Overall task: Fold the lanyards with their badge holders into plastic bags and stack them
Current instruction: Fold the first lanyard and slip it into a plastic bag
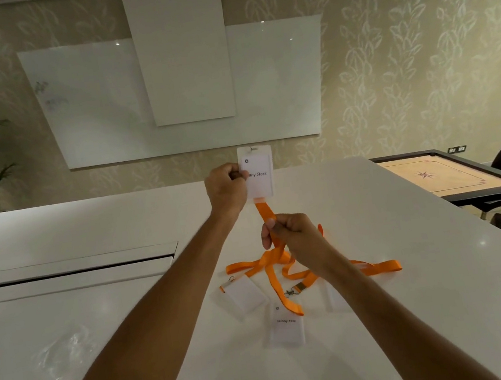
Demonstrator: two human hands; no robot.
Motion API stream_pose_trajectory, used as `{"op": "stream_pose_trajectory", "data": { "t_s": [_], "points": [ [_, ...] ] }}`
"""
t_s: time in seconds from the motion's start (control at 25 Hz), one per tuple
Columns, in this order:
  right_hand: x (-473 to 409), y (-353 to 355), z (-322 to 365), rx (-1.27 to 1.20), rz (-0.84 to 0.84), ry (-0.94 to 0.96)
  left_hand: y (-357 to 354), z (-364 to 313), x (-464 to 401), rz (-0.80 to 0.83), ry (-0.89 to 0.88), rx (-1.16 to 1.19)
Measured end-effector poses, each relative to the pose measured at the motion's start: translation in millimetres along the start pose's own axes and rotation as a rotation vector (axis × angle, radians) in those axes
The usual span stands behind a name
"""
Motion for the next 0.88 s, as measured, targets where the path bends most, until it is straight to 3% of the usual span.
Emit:
{"op": "stream_pose_trajectory", "data": {
  "t_s": [0.88],
  "points": [
    [-17.3,29.4,30.1,-0.379,-0.025,-0.132,-10.1,59.2,54.7,0.031,-0.118,-0.043]
  ]
}}
Point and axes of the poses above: each hand's wrist, its own x-axis away from the middle knuckle, its own y-axis out of the back of the hand, z = x × y, the point moved 2 cm from there along -x, towards the middle knuckle, and after that the axes turned 13 degrees about -z, right-handed, at the moved point
